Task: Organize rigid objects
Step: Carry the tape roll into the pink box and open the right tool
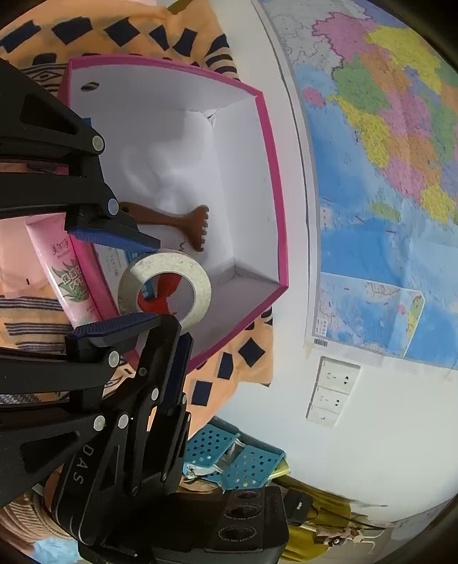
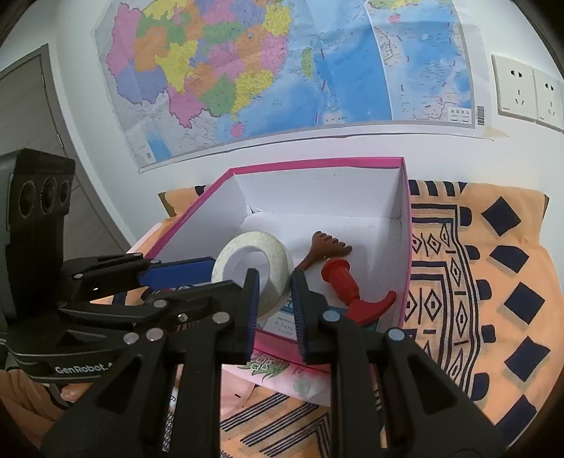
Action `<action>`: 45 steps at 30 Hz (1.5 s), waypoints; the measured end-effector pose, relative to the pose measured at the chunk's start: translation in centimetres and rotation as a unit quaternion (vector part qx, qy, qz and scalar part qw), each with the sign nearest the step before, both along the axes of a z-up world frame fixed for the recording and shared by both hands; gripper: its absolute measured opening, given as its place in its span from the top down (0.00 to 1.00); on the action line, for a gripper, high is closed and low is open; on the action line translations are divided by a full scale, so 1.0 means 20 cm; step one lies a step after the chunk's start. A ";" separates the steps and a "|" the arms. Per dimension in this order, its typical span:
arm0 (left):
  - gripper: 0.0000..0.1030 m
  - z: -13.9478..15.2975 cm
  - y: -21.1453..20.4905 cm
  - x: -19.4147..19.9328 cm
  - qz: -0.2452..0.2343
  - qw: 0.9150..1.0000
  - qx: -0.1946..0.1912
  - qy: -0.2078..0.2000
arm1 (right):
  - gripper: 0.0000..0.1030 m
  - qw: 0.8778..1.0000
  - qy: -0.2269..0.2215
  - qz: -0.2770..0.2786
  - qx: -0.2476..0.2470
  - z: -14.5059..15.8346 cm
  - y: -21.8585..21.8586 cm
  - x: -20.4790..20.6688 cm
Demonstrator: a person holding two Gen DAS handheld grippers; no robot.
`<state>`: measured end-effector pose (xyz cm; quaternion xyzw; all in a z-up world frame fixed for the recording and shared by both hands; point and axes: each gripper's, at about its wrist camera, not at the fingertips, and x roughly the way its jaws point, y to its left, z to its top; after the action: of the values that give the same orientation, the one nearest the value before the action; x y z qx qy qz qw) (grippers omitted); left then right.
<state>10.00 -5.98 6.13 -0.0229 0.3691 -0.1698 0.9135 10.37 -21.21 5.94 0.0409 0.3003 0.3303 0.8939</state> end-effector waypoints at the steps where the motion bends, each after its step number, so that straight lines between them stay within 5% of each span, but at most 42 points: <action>1: 0.66 0.00 0.00 0.01 0.001 1.000 0.000 0.001 | 0.79 1.000 0.001 -0.001 -0.001 0.00 0.01 0.01; 31: 0.67 -0.12 0.09 0.17 0.032 0.997 -0.033 0.061 | 0.80 0.998 0.055 -0.020 -0.001 -0.10 0.05 0.15; 45: 0.62 -0.04 0.26 -0.04 0.056 0.997 -0.059 0.008 | 0.80 0.999 0.034 0.007 0.024 -0.08 0.00 -0.04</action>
<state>9.12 -0.76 5.28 -0.0984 0.3639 -0.1398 0.9156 9.62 -21.16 4.40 0.0711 0.3231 0.3416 0.8797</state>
